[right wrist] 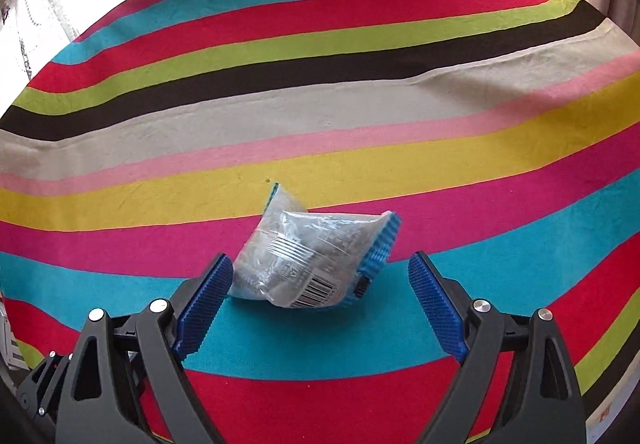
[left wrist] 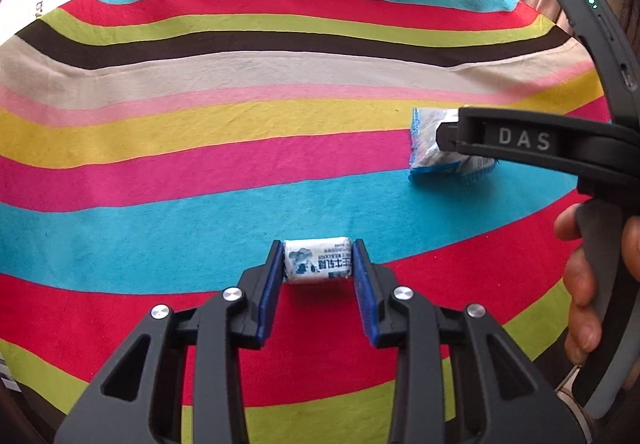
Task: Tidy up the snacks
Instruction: 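Carry the milk candy and blue-edged packet over the white box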
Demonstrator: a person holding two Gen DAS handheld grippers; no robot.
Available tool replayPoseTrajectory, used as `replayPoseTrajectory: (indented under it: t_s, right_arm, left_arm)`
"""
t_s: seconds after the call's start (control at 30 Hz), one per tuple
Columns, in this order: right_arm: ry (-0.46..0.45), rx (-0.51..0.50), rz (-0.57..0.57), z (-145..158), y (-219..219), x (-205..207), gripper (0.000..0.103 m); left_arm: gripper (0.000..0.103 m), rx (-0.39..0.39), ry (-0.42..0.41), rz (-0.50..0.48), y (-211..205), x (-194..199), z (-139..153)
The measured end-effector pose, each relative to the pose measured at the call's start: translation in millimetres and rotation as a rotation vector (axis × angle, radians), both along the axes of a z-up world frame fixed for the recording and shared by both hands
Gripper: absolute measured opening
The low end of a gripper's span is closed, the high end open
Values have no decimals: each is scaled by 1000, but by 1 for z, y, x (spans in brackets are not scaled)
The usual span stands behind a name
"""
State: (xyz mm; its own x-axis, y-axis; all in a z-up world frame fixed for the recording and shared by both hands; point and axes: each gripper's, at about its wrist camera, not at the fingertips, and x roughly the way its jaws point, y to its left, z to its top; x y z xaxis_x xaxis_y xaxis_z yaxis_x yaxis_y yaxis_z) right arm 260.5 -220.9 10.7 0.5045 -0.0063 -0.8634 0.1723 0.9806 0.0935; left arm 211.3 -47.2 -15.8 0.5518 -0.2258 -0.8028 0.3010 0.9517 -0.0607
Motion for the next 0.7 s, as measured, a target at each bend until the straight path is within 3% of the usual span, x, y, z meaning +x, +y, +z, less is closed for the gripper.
replayPoseTrajectory:
  t_s: [0.27,0.37,0.5,0.7]
  right_arm:
    - [13,-18,48,-18,10,12,81]
    - [0,-20,63,-17,10,8,68]
    - [-22,3,64,-15,6,-2,62]
    - [-32,20,62,-12,0,-23,60]
  left_arm:
    - [34,-30,-14,45,10,-7,6]
    - [34,-37,-14,55,10,-9,7]
    - [34,-34,-16,73,9,-12,8]
    - [34,-31,-10,103,8,-19,11]
